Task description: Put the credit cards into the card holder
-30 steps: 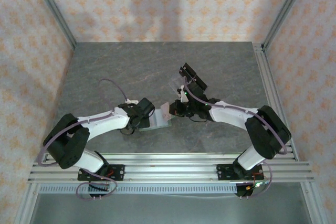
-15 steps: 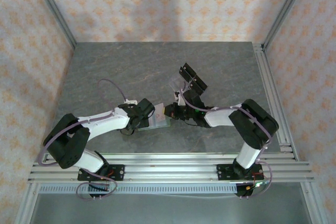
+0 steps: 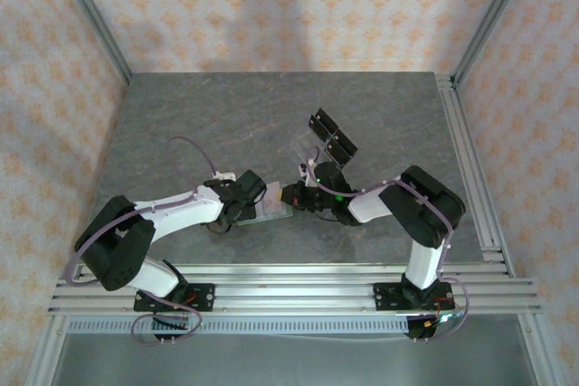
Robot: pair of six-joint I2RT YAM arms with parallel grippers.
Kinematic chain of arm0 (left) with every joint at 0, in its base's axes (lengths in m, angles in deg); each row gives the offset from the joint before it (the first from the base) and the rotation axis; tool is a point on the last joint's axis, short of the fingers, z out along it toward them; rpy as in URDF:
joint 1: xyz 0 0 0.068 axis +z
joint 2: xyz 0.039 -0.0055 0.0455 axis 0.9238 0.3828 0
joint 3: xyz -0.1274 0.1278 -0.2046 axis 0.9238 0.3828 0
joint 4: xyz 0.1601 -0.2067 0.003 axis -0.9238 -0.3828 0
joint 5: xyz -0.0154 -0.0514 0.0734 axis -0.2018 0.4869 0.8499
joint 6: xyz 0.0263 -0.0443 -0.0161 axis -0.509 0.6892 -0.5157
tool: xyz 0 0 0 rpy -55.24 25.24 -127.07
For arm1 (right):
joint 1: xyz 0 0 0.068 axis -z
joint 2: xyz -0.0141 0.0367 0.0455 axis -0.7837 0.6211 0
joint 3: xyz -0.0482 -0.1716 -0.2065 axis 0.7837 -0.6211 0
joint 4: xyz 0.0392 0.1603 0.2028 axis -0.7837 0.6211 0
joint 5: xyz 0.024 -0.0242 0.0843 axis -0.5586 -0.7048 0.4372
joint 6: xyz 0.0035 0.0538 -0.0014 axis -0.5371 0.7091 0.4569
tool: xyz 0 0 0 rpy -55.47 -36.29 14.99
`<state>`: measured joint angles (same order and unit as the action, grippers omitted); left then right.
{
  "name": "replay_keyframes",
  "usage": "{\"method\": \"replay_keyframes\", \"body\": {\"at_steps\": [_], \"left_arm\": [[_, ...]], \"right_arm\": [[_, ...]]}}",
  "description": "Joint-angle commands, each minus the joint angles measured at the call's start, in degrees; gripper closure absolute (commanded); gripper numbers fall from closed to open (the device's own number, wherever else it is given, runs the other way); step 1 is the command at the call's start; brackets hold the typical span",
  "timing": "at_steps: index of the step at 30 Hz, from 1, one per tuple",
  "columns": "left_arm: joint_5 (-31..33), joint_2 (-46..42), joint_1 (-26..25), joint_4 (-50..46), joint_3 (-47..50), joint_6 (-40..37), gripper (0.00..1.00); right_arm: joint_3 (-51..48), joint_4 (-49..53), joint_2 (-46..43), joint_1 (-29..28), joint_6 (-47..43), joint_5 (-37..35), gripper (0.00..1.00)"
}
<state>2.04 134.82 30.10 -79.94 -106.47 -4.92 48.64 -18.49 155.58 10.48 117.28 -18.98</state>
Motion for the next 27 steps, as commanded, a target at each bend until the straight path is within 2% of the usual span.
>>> {"method": "replay_keyframes", "body": {"at_steps": [1, 27], "left_arm": [[2.0, 0.1, 0.0, -2.9, 1.7, 0.5, 0.0], [1.7, 0.3, 0.1, -2.4, 1.8, 0.4, 0.0]], "right_arm": [[-0.5, -5.4, 1.5, -0.4, 1.2, 0.5, 1.0], [-0.2, -14.2, 7.6, -1.5, 5.8, 3.2, 1.0]]}}
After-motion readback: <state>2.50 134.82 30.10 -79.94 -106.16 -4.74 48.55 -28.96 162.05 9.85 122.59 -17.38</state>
